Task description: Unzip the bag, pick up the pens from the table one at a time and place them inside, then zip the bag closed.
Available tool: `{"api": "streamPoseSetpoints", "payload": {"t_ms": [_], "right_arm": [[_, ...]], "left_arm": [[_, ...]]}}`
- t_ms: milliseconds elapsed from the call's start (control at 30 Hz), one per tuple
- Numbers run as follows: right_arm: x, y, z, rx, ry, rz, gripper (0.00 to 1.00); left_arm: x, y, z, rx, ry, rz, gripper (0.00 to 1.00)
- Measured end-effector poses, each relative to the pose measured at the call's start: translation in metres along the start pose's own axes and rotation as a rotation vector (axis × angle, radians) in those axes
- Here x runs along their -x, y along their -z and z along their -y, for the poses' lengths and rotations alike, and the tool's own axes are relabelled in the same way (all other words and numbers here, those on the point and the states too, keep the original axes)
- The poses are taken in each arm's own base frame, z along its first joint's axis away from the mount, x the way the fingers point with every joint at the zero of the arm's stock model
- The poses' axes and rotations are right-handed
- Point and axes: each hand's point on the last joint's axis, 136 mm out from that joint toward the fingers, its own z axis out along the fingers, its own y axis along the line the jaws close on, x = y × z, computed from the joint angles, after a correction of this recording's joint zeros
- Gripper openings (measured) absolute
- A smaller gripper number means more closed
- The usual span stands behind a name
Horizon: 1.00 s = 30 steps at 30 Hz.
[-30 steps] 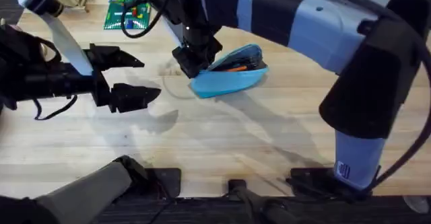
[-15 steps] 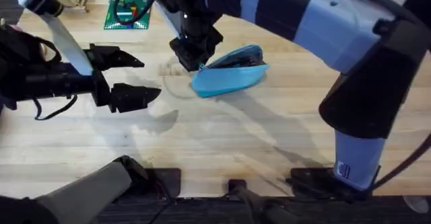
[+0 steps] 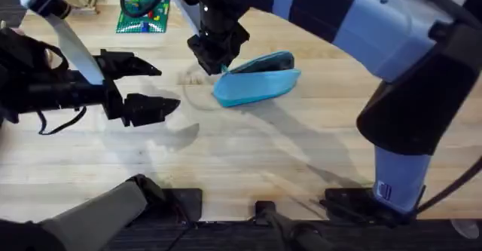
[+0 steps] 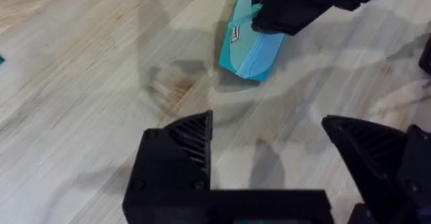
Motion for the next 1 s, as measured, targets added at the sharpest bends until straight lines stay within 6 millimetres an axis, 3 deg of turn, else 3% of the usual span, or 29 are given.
{"api": "streamPoseSetpoints", "payload": {"t_ms": [300,667,1000], "right_arm": [[0.0,0.0,0.0,-0.001,0.0,0.001,0.031],[0.0,0.0,0.001,-0.001,-0.001,0.002,0.031],[0.001,0.0,0.001,-0.001,-0.001,0.002,0.031]], "left_arm": [[-0.004,-0.003,0.0,-0.002,-0.012,0.008,0.994],[-0.03,-0.035,-0.011,0.043,-0.14,0.151,0.993],[-0.032,-0.046,-0.014,0.08,-0.284,0.287,0.993]]}}
